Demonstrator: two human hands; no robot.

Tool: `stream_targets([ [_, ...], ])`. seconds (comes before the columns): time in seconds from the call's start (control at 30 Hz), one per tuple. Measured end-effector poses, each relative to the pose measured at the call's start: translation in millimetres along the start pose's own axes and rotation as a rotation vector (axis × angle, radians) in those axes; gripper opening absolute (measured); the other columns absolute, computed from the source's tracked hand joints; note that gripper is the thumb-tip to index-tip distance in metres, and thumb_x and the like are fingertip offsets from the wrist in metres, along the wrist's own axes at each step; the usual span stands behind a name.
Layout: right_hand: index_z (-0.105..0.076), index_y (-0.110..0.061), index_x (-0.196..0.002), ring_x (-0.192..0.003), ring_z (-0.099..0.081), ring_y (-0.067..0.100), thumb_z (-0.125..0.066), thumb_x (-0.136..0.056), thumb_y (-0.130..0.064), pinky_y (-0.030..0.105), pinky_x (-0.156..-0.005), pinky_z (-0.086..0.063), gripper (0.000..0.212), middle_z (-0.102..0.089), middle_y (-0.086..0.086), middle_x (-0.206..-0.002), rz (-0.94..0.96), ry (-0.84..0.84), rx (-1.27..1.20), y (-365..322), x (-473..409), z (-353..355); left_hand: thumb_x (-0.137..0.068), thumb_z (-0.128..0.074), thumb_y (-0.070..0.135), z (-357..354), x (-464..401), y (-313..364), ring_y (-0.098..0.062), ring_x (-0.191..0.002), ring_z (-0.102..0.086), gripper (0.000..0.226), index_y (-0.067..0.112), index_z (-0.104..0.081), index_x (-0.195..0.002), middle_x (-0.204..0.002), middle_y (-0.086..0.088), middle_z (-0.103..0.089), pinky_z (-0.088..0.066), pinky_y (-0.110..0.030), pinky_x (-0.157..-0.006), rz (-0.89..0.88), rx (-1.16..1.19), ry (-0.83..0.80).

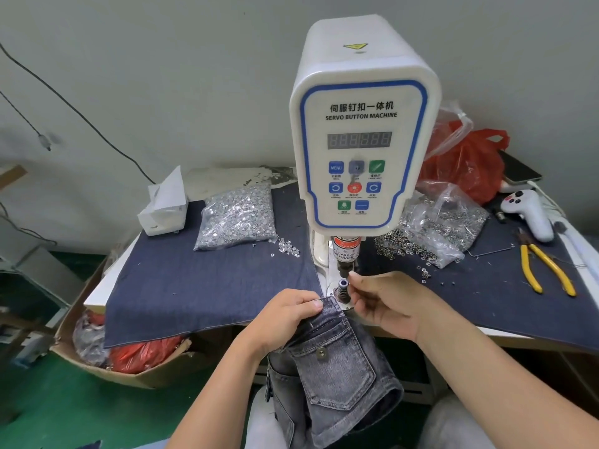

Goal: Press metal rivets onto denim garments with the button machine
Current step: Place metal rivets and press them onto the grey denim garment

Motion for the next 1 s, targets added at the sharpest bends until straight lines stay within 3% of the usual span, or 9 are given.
stream_targets([
  [0.27, -0.064, 0.002, -0.089, -0.050, -0.062, 0.013, -0.063, -0.096, -0.001, 0.019, -0.045, -0.053, 0.008, -0.064, 0.012, -0.071, -0.111, -0.040, -0.250, 3.1, 5.6, -7.1, -0.096, -0.055, 0.035, -0.1, -0.1, -0.3, -0.019, -0.068, -0.027, 0.040, 0.014, -0.035, -0.069, -0.071, -0.002, -0.030, -0.023, -0.037, -0.068, -0.003, 0.003, -0.002],
  [0.47, -0.066, 0.005, -0.087, -0.052, -0.063, 0.015, -0.062, -0.096, 0.000, 0.018, -0.047, -0.053, 0.011, -0.064, 0.014, -0.072, -0.131, -0.060, -0.326, 4.1, 7.1, -11.0, -0.097, -0.055, 0.036, -0.6, 0.9, 0.9, -0.017, -0.067, -0.027, 0.041, 0.014, -0.034, -0.069, -0.071, -0.001, -0.030, -0.022, -0.038, -0.068, -0.006, 0.001, 0.002],
  [0.6, -0.069, 0.009, -0.095, -0.058, -0.065, 0.015, -0.064, -0.094, -0.003, 0.020, -0.049, -0.055, 0.012, -0.069, 0.017, -0.082, -0.087, -0.114, -0.329, 6.1, 12.6, -3.6, -0.099, -0.055, 0.036, 0.9, 3.0, 2.3, -0.019, -0.067, -0.028, 0.040, 0.015, -0.037, -0.069, -0.070, 0.000, -0.031, -0.023, -0.037, -0.069, -0.011, 0.012, -0.025],
  [0.67, -0.074, 0.005, -0.103, -0.062, -0.066, 0.015, -0.067, -0.092, -0.006, 0.022, -0.055, -0.058, 0.018, -0.074, 0.017, -0.091, 0.032, -0.087, -0.165, 8.0, 15.5, 9.0, -0.103, -0.054, 0.034, 1.2, 6.2, 1.8, -0.020, -0.070, -0.033, 0.040, 0.010, -0.044, -0.072, -0.073, -0.002, -0.037, -0.027, -0.036, -0.072, -0.016, 0.026, -0.059],
  [0.8, -0.073, -0.027, -0.115, -0.082, -0.070, 0.006, -0.066, -0.100, -0.029, 0.026, -0.076, -0.055, 0.017, -0.078, -0.008, -0.101, 0.474, 0.044, 0.710, 14.3, 28.7, 32.7, -0.108, -0.055, 0.032, -4.2, 21.4, 15.2, -0.011, -0.076, -0.059, 0.031, 0.022, -0.069, -0.083, -0.081, 0.007, -0.064, -0.046, -0.024, -0.077, -0.063, 0.138, -0.161],
  [0.9, -0.069, -0.039, -0.117, -0.100, -0.066, -0.001, -0.061, -0.095, -0.053, 0.021, -0.087, -0.049, 0.027, -0.072, -0.019, -0.111, 0.548, -0.240, 1.039, 13.4, 34.5, 40.5, -0.107, -0.059, 0.033, -11.6, 25.8, 29.9, -0.019, -0.089, -0.067, 0.028, 0.010, -0.073, -0.100, -0.094, -0.003, -0.071, -0.053, -0.033, -0.083, -0.129, 0.165, -0.205],
  [1.0, -0.061, -0.028, -0.089, -0.080, -0.052, -0.003, -0.058, -0.098, -0.049, 0.016, -0.073, -0.040, 0.022, -0.057, -0.022, -0.084, 0.482, -0.414, 1.099, 11.8, 31.2, 46.9, -0.107, -0.058, 0.036, -13.3, 24.3, 33.7, -0.022, -0.095, -0.068, 0.031, 0.009, -0.073, -0.108, -0.100, -0.011, -0.073, -0.055, -0.047, -0.090, -0.163, 0.077, -0.184],
])
Point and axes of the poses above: each hand's wrist, its own x-axis away from the middle knuckle, its own z-axis out of the back of the hand, y = z × x, the point moved 2 cm from there along -x, towards the middle knuckle
